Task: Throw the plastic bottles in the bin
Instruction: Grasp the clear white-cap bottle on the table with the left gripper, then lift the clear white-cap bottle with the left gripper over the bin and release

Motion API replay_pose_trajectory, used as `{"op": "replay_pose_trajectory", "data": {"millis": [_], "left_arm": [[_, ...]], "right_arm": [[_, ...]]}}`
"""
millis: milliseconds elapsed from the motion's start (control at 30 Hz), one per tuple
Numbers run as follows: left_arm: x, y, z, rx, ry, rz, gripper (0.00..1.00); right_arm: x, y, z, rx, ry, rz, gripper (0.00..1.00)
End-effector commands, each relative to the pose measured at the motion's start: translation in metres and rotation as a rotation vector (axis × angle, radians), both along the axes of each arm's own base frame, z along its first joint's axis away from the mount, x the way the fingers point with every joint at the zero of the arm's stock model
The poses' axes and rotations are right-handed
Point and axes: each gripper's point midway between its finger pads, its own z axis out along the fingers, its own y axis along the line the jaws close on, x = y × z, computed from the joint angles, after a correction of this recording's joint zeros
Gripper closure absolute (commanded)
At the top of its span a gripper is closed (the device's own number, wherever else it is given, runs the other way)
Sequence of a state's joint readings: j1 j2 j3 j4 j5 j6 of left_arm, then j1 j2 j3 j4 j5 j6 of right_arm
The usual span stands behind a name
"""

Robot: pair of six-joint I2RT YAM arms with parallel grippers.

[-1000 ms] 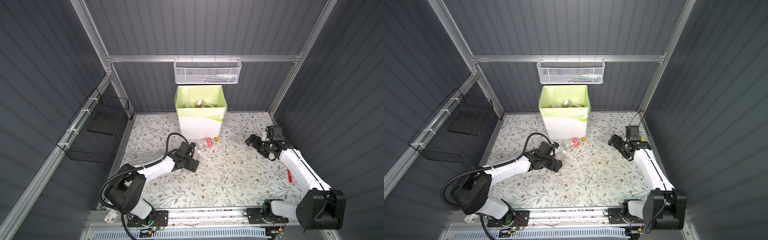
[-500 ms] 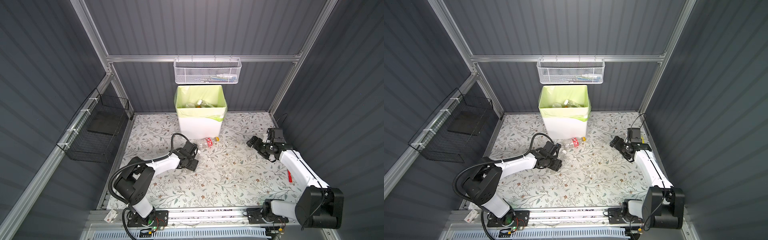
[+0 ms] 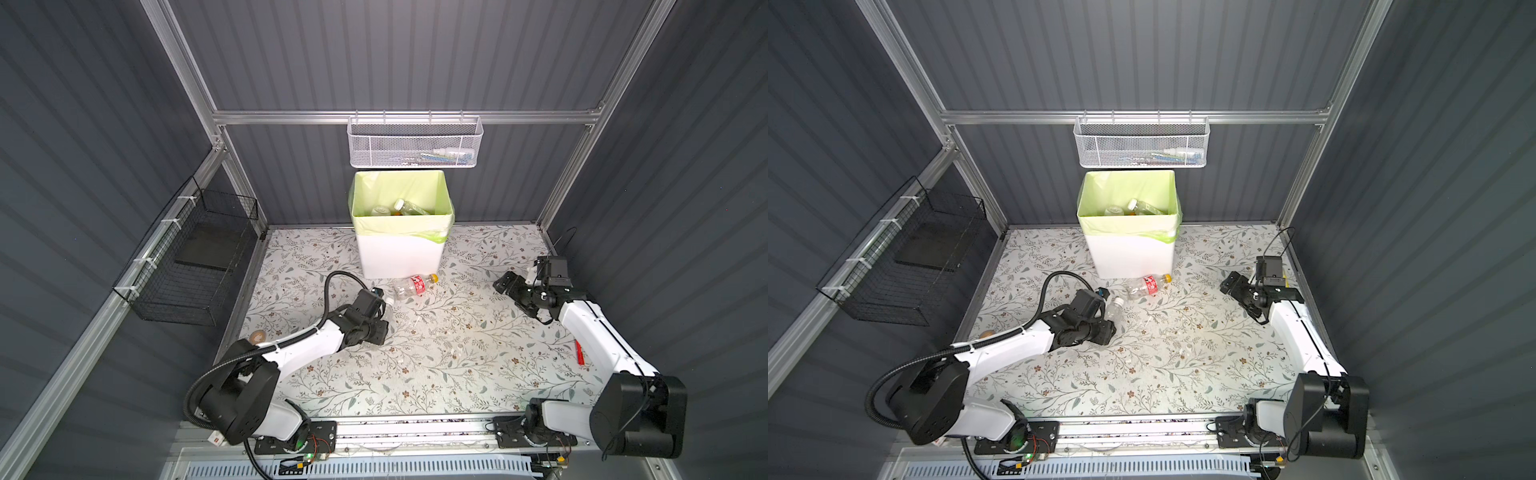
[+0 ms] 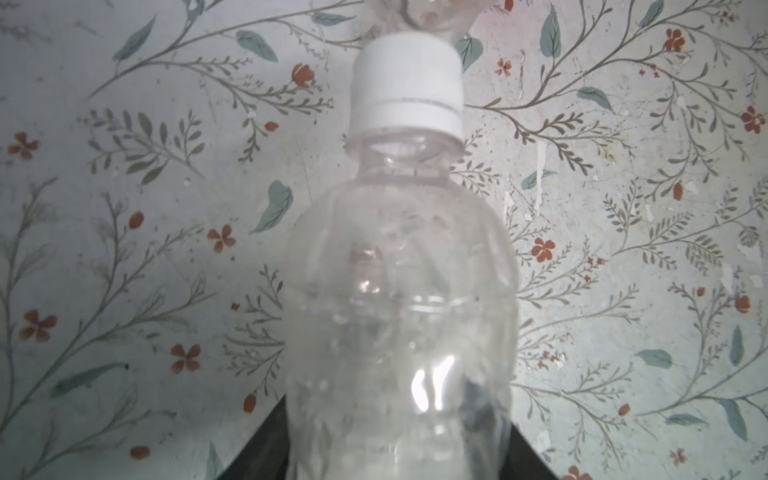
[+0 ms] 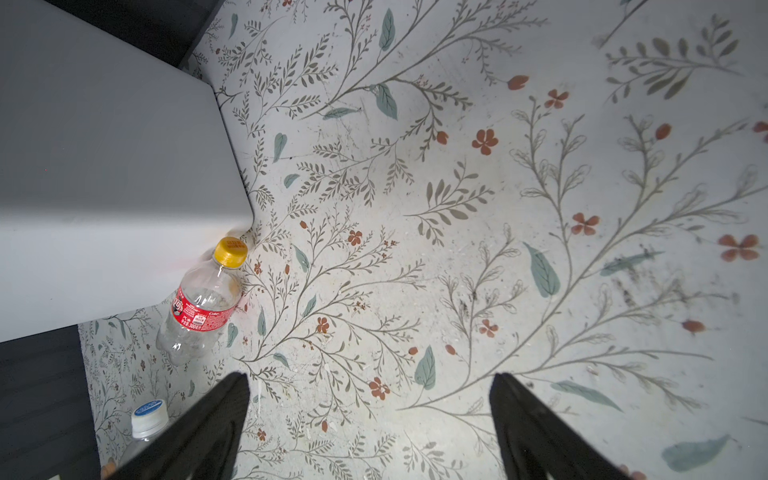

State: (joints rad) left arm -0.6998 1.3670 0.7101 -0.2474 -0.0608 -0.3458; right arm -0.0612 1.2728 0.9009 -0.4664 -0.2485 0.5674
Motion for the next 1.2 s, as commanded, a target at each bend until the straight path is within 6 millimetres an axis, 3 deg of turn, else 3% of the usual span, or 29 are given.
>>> {"op": "replay_pose_trajectory", "data": {"millis": [0,267,367,433,500,533,600,667,700,733,767,800,867,1000,1167], "left_arm": [[-0.006,0.015,0.003,-0.094,0.005,0.154,0.44],[-0.028,0.054,0.003,-0.301,0.000,0.406,0.44],[-0.030,0.059,0.005,-0.332,-0.014,0.433,0.44],[-0.023,0.054,0.021,-0.358,-0.042,0.423,0.44],[0.001,0.037,0.079,-0.399,-0.150,0.352,0.45],[0.020,0.029,0.128,-0.408,-0.240,0.306,0.45],[0.055,0.009,0.239,-0.383,-0.423,0.174,0.45],[0.078,-0.017,0.383,-0.408,-0.654,0.018,0.42],[0.085,-0.026,0.431,-0.428,-0.735,-0.027,0.33],[0.094,-0.029,0.477,-0.438,-0.829,-0.027,0.12],[0.108,-0.028,0.508,-0.434,-0.904,0.007,0.01],[0.117,-0.025,0.529,-0.419,-0.965,0.035,0.01],[0.142,-0.014,0.547,-0.389,-1.031,0.115,0.00],[0.181,0.012,0.518,-0.413,-0.996,0.228,0.01],[0.176,0.033,0.500,-0.395,-1.018,0.298,0.01]], "right_arm": [[-0.005,0.002,-0.006,0.014,0.020,0.008,0.08],[-0.011,0.006,-0.013,0.032,0.038,0.022,0.09],[-0.013,0.008,-0.018,0.045,0.042,0.023,0.09],[-0.014,0.009,-0.020,0.053,0.044,0.024,0.09],[-0.013,0.009,-0.020,0.056,0.045,0.024,0.09],[-0.013,0.009,-0.021,0.055,0.048,0.023,0.09],[-0.011,0.010,-0.019,0.058,0.046,0.028,0.09],[-0.008,0.011,-0.014,0.062,0.039,0.032,0.09],[-0.007,0.011,-0.012,0.065,0.036,0.038,0.09],[-0.007,0.012,-0.009,0.066,0.032,0.039,0.09],[-0.007,0.012,-0.006,0.066,0.027,0.039,0.09],[-0.008,0.012,-0.004,0.067,0.020,0.036,0.09],[-0.014,0.011,-0.001,0.067,0.008,0.029,0.08],[-0.029,0.007,-0.008,0.036,0.020,0.013,0.08],[-0.032,0.006,-0.015,0.019,0.057,0.028,0.08]]}}
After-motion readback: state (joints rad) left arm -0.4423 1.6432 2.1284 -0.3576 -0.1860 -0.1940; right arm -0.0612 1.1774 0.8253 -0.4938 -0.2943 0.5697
